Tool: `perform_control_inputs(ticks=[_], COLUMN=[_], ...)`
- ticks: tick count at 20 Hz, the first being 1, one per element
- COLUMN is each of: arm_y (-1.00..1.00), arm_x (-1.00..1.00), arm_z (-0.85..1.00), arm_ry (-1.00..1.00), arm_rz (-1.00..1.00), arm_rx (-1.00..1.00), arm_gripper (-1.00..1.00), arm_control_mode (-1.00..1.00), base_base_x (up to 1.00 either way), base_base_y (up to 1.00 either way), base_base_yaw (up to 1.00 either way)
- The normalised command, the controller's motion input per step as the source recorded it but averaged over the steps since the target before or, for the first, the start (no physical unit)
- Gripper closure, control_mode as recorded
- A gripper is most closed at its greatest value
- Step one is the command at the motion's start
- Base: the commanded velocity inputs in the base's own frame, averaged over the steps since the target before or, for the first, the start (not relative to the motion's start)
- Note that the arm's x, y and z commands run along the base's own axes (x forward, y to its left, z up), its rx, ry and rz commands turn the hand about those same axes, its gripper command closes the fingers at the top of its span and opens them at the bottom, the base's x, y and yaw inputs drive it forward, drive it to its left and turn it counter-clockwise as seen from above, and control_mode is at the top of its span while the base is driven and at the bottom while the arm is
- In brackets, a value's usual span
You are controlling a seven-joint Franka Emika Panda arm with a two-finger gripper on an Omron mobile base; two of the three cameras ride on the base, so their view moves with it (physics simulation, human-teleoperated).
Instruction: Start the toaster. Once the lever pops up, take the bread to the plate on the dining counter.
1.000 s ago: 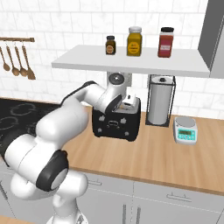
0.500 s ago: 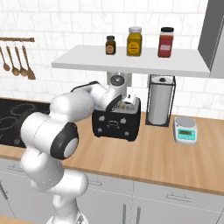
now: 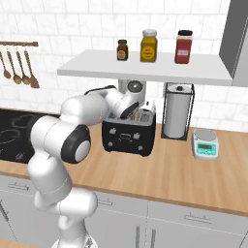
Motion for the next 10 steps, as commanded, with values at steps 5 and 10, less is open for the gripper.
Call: perform_control_inputs(ticks=[5, 10], arm_y=[-0.08, 0.19], arm_x=[0.14, 0.10], arm_z=[-0.17, -0.58], arm_ry=[0.00, 0.00], arm_rz=[0.00, 0.00], arm_rx=[0.00, 0.00], arm_gripper=[-1.00, -1.00], arm_control_mode=[-1.00, -1.00], base_base_x=[0.00, 0.00], base_base_y=[0.00, 0.00], base_base_yaw=[0.00, 0.00])
